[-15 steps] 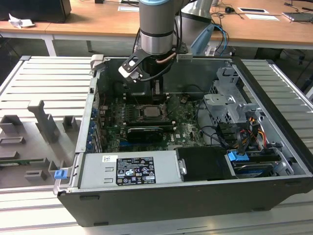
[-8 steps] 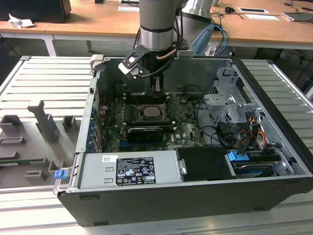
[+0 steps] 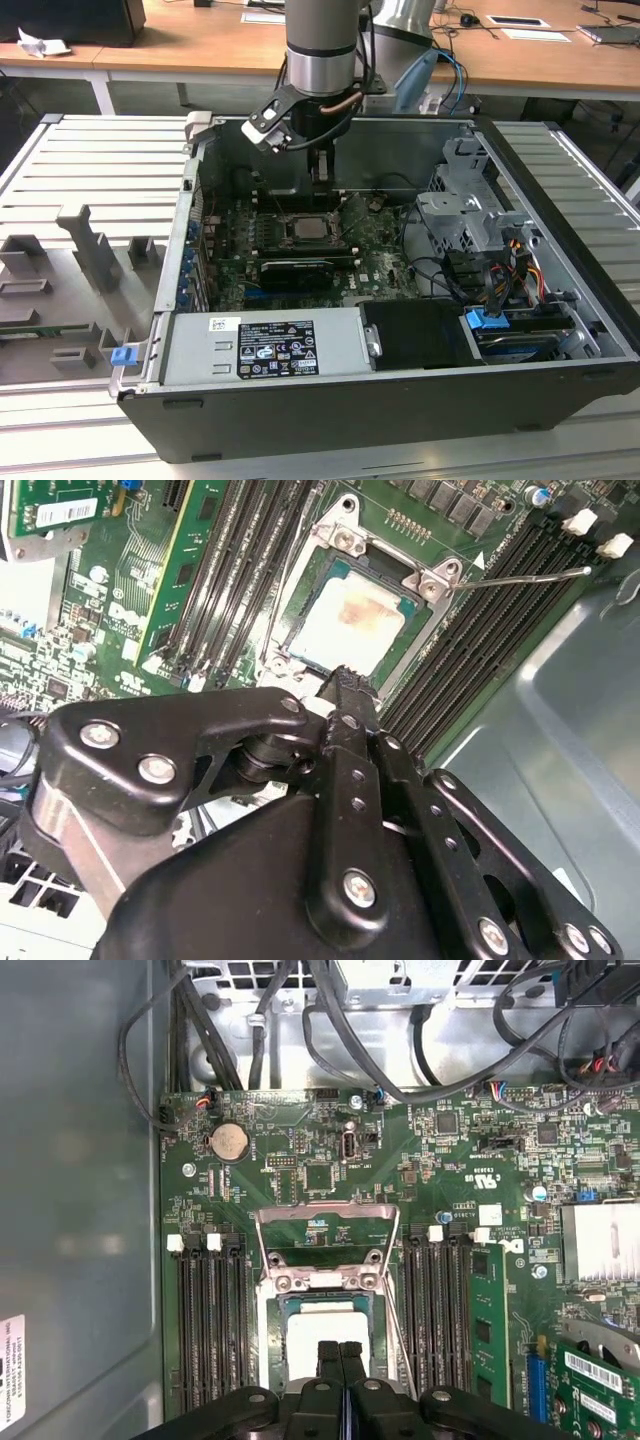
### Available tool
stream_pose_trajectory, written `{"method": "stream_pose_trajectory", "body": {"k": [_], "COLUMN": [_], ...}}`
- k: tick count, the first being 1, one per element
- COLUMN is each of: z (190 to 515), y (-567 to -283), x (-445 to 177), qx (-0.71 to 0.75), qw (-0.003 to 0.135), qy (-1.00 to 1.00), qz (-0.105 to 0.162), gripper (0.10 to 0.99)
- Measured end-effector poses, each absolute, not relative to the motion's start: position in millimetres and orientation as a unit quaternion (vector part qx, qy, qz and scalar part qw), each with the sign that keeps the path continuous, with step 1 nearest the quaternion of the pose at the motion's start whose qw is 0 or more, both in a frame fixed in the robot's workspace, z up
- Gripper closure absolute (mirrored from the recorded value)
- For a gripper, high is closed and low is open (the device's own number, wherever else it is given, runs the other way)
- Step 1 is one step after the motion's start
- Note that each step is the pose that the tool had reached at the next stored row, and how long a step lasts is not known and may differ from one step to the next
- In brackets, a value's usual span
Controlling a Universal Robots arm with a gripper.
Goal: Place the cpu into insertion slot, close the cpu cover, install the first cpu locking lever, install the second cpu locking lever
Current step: 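Close the cpu cover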
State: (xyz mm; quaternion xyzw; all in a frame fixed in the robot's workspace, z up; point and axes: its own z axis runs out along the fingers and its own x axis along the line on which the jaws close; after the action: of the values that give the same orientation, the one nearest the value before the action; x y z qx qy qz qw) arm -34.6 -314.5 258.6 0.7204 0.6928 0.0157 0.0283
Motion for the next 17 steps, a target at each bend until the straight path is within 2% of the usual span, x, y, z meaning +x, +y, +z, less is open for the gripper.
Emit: {"method": "stream_pose_trajectory", "body": {"k": [17], "z": [271.2], "y": [-313.4], "x": [-32.1], "qx": [0.720], "qw": [0.032], "qy": [0.693], "qz": [0.011], "gripper": [0.980]}}
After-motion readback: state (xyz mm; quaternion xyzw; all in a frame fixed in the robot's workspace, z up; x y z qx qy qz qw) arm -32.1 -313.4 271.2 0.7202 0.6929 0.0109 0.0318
